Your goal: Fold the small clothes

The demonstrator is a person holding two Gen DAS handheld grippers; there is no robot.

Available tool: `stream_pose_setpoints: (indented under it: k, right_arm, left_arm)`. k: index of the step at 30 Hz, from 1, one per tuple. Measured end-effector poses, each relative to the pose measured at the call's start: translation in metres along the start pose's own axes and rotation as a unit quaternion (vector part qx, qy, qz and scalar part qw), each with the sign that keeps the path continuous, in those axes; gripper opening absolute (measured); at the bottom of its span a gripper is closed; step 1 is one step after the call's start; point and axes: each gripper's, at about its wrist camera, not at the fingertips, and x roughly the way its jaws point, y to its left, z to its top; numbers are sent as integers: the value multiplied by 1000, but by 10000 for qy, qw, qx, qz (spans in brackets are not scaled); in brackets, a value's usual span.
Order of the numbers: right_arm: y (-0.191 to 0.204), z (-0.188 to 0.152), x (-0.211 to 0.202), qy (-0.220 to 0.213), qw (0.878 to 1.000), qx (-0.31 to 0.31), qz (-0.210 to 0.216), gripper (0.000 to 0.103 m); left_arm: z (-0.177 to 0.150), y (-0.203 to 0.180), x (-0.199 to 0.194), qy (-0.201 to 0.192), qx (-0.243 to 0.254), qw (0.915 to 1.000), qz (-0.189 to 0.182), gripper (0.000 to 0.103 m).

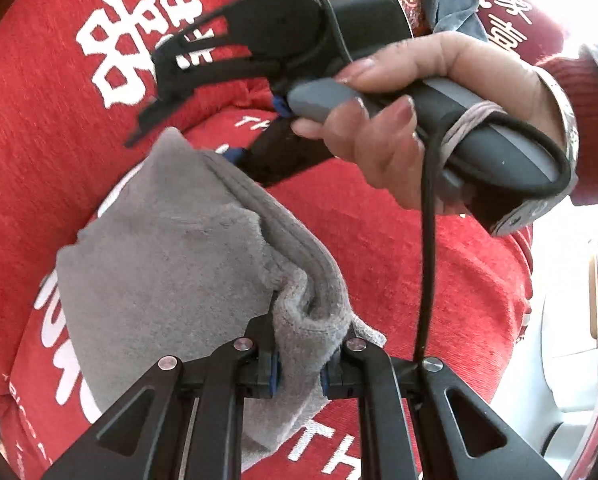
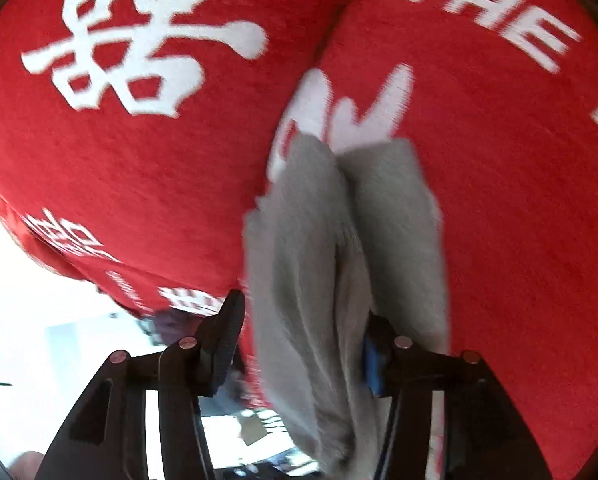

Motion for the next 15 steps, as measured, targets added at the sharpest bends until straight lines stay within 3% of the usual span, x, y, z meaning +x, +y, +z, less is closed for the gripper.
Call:
stream_pose_setpoints:
  k: [6,9,11,15]
  right_arm:
    - [28,-5,-5,99,9972,-555,491,57]
    - [0,3,-22,-308,9979,-106,558,57]
    - [-21,10,-27,-462,9949,292,852,57]
    - [-24,16,-19,-279,9901,441,1304,57]
  left_arm:
    - [-3,-4,11,136,88,9999,-55,15]
    - [-7,-7,17,198,98,9997,-72,15]
    - [-9,-8,18,213,104,9997,-91,15]
    - [-8,-9,17,254,133,9995,-112,15]
